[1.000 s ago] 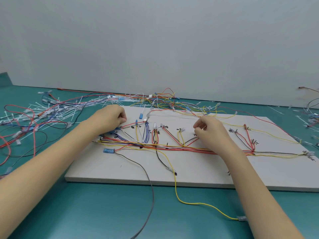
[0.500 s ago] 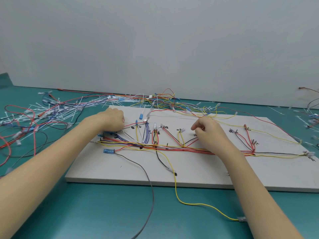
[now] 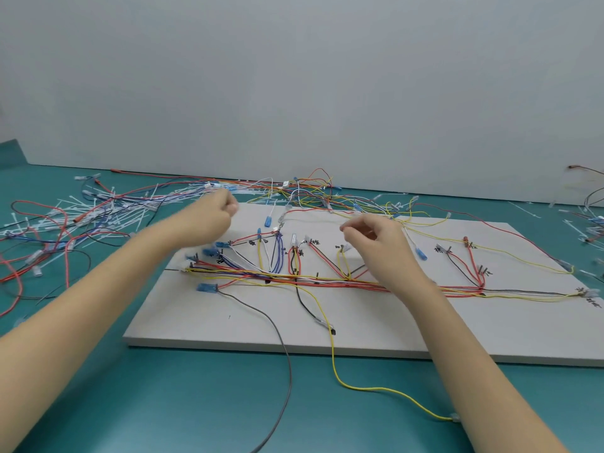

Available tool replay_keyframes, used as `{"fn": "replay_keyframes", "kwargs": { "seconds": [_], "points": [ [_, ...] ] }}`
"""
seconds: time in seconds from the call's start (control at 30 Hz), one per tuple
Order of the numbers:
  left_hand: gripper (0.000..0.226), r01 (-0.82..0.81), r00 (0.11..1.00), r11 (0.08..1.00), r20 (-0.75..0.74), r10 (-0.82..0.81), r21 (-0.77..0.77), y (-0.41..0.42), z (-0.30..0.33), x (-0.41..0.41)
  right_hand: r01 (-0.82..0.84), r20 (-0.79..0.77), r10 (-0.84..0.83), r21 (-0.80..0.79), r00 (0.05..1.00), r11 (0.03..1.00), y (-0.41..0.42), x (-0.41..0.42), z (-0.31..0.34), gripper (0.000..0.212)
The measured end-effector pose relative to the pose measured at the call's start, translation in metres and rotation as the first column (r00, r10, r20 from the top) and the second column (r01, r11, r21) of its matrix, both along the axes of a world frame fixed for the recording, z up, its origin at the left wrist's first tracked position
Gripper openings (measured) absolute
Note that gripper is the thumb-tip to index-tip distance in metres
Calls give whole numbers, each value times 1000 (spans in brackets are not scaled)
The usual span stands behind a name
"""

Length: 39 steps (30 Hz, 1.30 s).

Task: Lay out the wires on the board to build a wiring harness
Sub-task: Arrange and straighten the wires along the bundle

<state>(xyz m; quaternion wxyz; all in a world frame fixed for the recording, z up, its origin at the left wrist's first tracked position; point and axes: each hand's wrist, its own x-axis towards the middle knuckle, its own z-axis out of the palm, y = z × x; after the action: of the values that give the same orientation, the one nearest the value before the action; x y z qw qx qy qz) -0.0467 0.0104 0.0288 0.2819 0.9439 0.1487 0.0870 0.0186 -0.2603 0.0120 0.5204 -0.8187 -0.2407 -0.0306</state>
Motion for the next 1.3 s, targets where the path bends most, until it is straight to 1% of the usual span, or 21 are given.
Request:
{"fn": "replay_keyframes", "kwargs": {
  "seconds": [0.03, 0.07, 0.13, 0.2, 0.27, 0.43, 0.6, 0.7, 0.87, 0.93, 1.0, 1.03, 1.1, 1.17, 1.2, 1.27, 1.3],
  "points": [
    [21, 38, 999, 997, 19, -37, -73, -14, -4, -5, -59, -57, 64, 89, 996, 994, 5, -6, 3, 13],
    [22, 67, 997, 992, 38, -63, -109, -28, -7, -10, -103, -113, 123, 171, 986, 980, 9, -12, 5, 12],
    [22, 116, 992, 983, 73, -106, -141, -50, -14, -17, -129, -209, 198, 302, 958, 945, 16, -22, 7, 10],
    [23, 152, 986, 975, 95, -138, -162, -64, -16, -21, -118, -282, 240, 388, 929, 914, 20, -26, 8, 16],
    [24, 173, 982, 971, 100, -158, -166, -72, -18, -23, -125, -322, 281, 428, 904, 895, 20, -28, 9, 21],
    [25, 174, 982, 971, 103, -158, -165, -75, -25, -27, -142, -327, 308, 446, 894, 884, 18, -27, 8, 14],
    [25, 151, 982, 969, 146, -123, -198, -69, -24, -28, -151, -322, 267, 343, 909, 927, 20, -29, 3, 14],
    [25, 153, 982, 962, 141, -123, -225, -66, -23, -27, -134, -322, 250, 342, 913, 930, 21, -29, 2, 15],
    [22, 198, 978, 953, 113, -176, -229, -63, -21, -29, -87, -369, 246, 399, 896, 913, 19, -27, 2, 17],
    [18, 244, 968, 929, 130, -215, -277, -62, -17, -30, -83, -395, 269, 429, 878, 900, 18, -27, 3, 17],
    [12, 321, 947, 893, 129, -295, -316, -57, -10, -34, -95, -411, 302, 454, 860, 886, 18, -26, 2, 16],
    [9, 352, 936, 875, 115, -333, -333, -52, -5, -36, -99, -409, 307, 456, 859, 884, 18, -26, 2, 15],
    [3, 369, 926, 868, 52, -374, -333, -38, 3, -39, -96, -393, 289, 443, 873, 892, 17, -24, 2, 15],
    [11, 370, 918, 876, -21, -395, -310, -23, 8, -43, -84, -373, 257, 421, 891, 903, 16, -22, 2, 16],
    [11, 370, 916, 875, -33, -399, -311, -18, 8, -45, -80, -365, 243, 408, 899, 909, 15, -21, 2, 16],
    [13, 362, 923, 875, -7, -385, -321, -17, 6, -45, -82, -357, 232, 388, 905, 918, 14, -20, 2, 17],
    [18, 352, 930, 877, 14, -368, -327, -18, 4, -43, -90, -356, 237, 384, 904, 919, 14, -20, 1, 17]
  ]
}}
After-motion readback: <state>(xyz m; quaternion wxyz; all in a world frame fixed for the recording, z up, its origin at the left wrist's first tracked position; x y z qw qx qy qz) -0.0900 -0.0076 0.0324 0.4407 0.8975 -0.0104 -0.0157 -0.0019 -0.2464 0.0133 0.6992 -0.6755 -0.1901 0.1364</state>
